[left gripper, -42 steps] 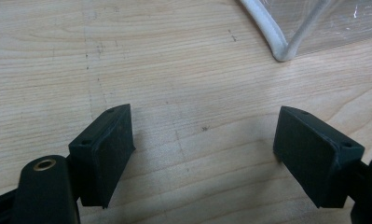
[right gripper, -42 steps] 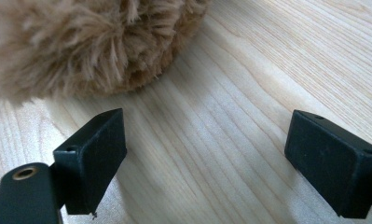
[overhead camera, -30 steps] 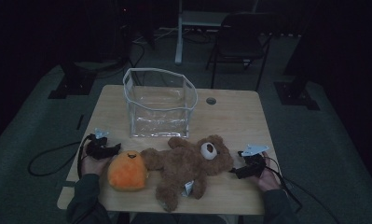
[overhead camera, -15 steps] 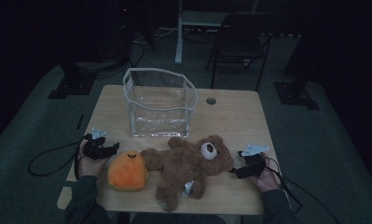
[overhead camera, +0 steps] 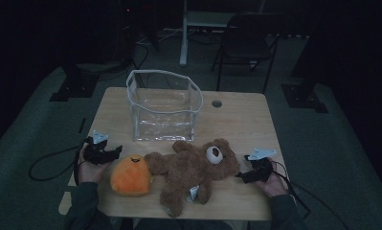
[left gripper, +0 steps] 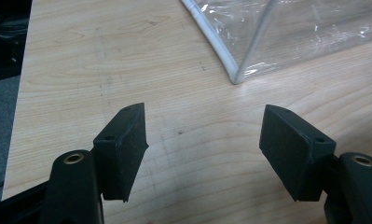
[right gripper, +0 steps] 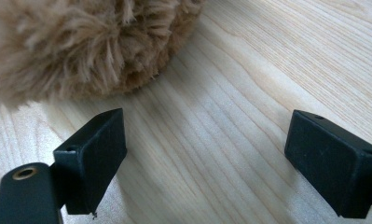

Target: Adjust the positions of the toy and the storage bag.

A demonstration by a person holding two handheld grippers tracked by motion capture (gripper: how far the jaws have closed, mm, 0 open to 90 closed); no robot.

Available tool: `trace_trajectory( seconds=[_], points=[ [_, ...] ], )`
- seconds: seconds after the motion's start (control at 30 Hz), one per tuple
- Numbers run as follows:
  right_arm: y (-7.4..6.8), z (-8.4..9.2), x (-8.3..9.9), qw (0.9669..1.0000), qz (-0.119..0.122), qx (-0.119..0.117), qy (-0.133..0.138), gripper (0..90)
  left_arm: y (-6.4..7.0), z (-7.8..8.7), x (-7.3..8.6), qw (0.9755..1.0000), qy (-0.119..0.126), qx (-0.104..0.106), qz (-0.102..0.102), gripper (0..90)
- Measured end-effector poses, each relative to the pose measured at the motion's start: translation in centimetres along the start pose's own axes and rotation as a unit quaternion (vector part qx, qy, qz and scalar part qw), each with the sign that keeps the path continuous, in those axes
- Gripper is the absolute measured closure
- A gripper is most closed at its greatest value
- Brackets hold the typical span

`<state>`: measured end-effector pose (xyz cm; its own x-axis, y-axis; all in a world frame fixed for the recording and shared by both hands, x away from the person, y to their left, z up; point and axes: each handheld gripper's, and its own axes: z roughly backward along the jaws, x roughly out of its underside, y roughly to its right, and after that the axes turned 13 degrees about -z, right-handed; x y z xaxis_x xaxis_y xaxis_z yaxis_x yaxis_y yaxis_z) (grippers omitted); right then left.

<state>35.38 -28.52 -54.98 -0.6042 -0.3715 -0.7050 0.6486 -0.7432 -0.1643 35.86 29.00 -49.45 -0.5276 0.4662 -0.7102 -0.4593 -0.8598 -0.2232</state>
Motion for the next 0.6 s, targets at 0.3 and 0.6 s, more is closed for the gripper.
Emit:
trace_trajectory(
  seconds=[0.3, 0.6],
  points=[
    [0.0, 0.0, 0.0, 1.0, -0.002, 0.001, 0.0, 12.0, 0.4, 1.3, -0.6, 0.9999, 0.015, 0.006, -0.005, 30.5],
    [0.0, 0.0, 0.0, 1.0, -0.003, 0.003, 0.001, 12.0, 0.8, 2.7, -1.0, 0.9993, 0.035, 0.011, -0.004, 28.4]
  ],
)
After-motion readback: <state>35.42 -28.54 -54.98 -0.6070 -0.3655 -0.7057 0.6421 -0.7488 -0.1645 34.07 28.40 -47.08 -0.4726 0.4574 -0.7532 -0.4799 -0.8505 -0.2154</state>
